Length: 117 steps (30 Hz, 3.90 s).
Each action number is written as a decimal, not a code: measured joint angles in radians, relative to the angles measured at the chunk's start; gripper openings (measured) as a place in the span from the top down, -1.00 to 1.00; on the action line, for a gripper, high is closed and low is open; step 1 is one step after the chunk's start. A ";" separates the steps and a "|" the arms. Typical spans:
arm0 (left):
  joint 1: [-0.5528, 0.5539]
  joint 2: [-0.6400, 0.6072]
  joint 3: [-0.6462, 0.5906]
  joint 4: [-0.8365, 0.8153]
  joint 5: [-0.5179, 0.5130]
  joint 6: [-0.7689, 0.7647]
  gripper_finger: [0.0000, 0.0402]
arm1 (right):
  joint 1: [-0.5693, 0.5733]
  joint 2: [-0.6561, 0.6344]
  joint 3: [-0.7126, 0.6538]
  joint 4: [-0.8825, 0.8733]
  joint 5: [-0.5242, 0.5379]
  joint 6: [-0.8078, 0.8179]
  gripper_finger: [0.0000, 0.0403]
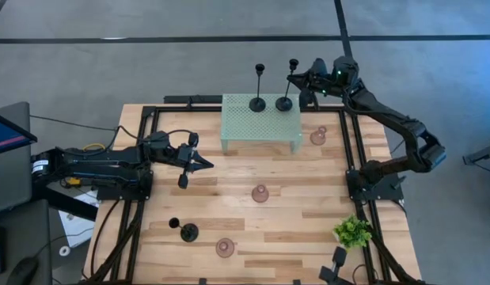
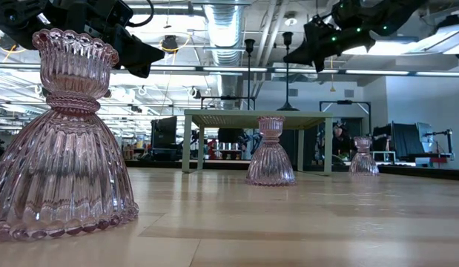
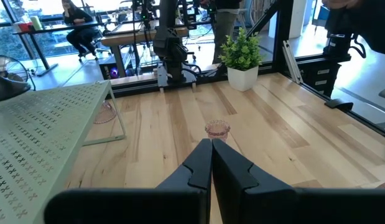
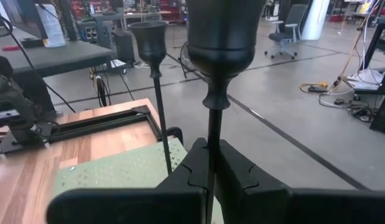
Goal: Pick & Place candle stick holders
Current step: Put the top black candle holder on the shelf, then put the black candle holder on the shelf
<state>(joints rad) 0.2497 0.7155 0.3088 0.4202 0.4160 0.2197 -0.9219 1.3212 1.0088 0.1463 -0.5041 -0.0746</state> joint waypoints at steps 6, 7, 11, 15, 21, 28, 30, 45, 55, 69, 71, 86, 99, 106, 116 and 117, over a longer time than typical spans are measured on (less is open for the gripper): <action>0.000 0.000 0.000 0.000 0.000 0.000 0.94 | 0.000 0.038 0.000 0.010 0.005 -0.011 1.00; 0.000 0.000 0.000 0.000 0.000 0.000 0.94 | 0.000 0.042 0.000 0.014 0.005 -0.011 1.00; 0.000 0.000 0.000 0.000 0.000 0.000 0.94 | 0.000 0.043 0.000 0.021 0.006 -0.014 1.00; 0.000 0.000 0.000 0.000 0.000 0.000 0.94 | 0.000 0.042 0.001 0.016 0.006 -0.014 1.00; 0.000 0.000 0.000 0.000 0.000 0.000 0.94 | 0.000 0.042 0.001 0.001 0.007 -0.013 1.00; 0.000 0.000 0.000 0.000 0.000 0.000 0.94 | 0.000 0.041 0.001 -0.016 0.007 -0.013 0.94; 0.000 0.000 0.000 0.000 0.000 0.000 0.94 | 0.000 0.041 0.001 -0.016 0.007 -0.009 0.86; 0.000 0.000 0.000 0.000 0.000 0.000 0.94 | 0.002 0.029 0.002 0.022 0.007 -0.011 0.22; 0.000 0.000 0.000 0.000 0.000 0.000 0.94 | -0.041 -0.070 0.002 -0.071 0.006 -0.014 -0.17; 0.000 0.000 0.000 0.000 0.000 0.000 0.94 | -0.054 -0.321 0.002 -0.580 0.004 -0.038 0.04; 0.000 0.000 0.000 0.000 0.000 0.000 0.94 | -0.027 -0.336 0.002 -0.648 0.004 -0.038 0.11; 0.000 0.000 0.000 0.000 0.000 -0.126 0.94 | 0.363 -0.267 -0.088 -0.700 0.005 -0.039 0.53; 0.000 -0.102 0.000 -0.097 0.113 -0.188 0.94 | 0.627 -0.089 -0.109 -0.427 0.006 -0.038 0.61; 0.000 -0.206 0.000 -0.258 0.262 -0.305 0.94 | 0.662 0.009 -0.109 -0.331 0.007 -0.038 0.62; 0.000 -0.309 0.000 -0.670 0.269 -0.359 0.97 | 0.662 0.094 -0.110 -0.269 0.007 0.008 0.63; -0.001 -0.309 0.000 -0.705 0.269 -0.360 0.97 | 0.663 0.097 -0.110 -0.267 0.007 0.008 0.63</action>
<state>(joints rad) 0.2489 0.4065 0.3088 -0.2847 0.6851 -0.1398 -0.2594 1.4178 0.8989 -0.1207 -0.4969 -0.0669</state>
